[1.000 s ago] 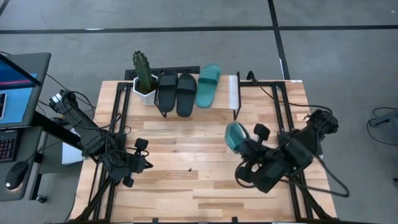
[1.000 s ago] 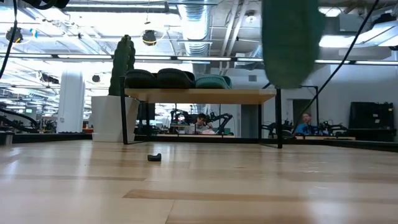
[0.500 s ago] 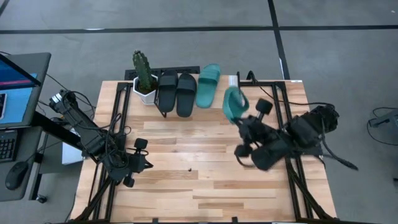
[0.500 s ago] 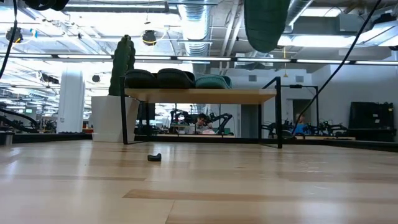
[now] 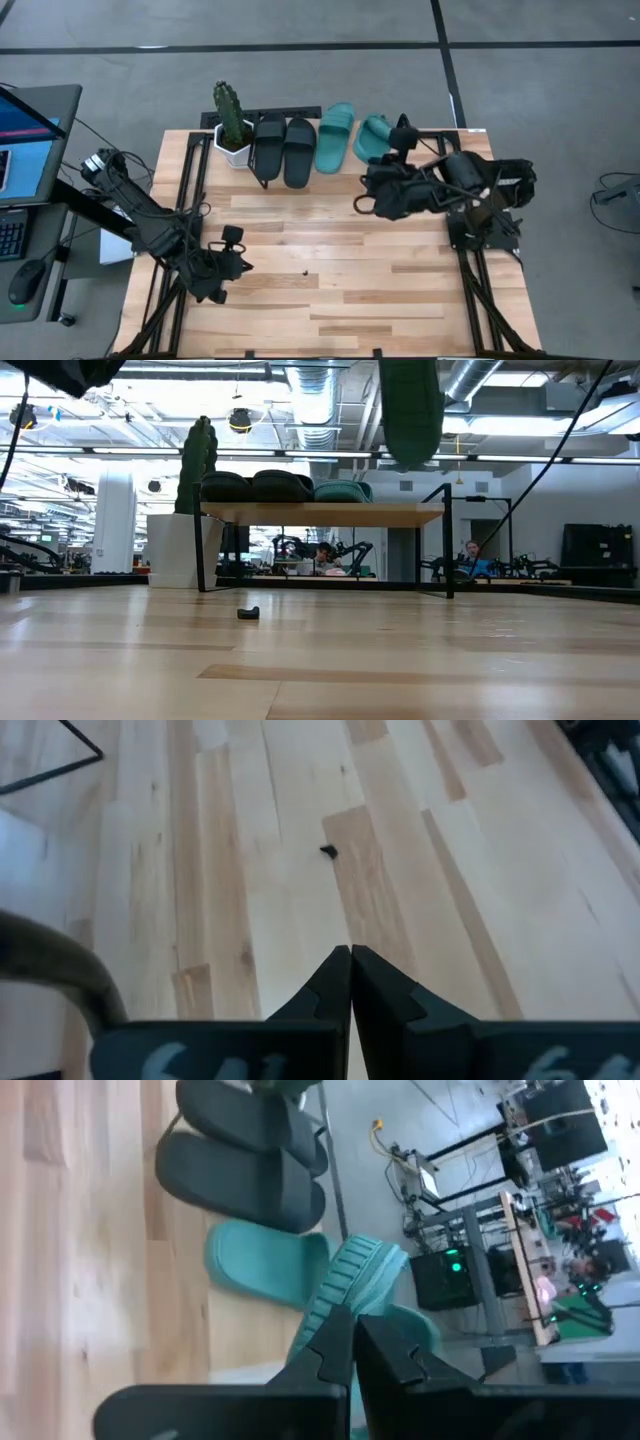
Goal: Pick and place slides into the shelf
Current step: Put the green slide on the shelf
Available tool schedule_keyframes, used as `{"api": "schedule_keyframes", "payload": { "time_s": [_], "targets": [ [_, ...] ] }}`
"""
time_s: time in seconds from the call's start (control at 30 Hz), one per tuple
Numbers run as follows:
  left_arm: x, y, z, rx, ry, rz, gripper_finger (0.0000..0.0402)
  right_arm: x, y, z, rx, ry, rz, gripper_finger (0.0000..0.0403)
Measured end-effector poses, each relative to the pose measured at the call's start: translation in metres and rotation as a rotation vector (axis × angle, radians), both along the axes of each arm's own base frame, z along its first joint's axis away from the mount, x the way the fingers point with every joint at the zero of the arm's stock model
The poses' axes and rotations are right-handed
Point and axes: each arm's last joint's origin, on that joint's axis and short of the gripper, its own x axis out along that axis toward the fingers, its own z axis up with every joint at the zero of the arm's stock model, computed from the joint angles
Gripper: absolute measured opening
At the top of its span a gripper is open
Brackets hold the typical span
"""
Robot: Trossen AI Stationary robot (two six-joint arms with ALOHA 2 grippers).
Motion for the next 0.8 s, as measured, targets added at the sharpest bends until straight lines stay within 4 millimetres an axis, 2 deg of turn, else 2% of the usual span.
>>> {"api": "schedule_keyframes", "payload": {
  "time_s": [0.33, 0.57, 0.8],
  "targets": [
    [0.009, 0.0, 0.007, 0.03, -0.119, 0.012, 0.0002, 0.006, -0.034, 0.0, -0.072, 0.136, -0.01, 0.0001],
    [0.011, -0.002, 0.009, 0.01, -0.15, 0.022, 0.0002, 0.008, -0.058, -0.001, -0.073, 0.152, -0.086, 0.0001],
    [0.011, -0.003, 0.009, -0.041, -0.142, 0.034, 0.0002, 0.012, -0.055, -0.012, -0.041, 0.141, -0.118, 0.0001]
  ]
}}
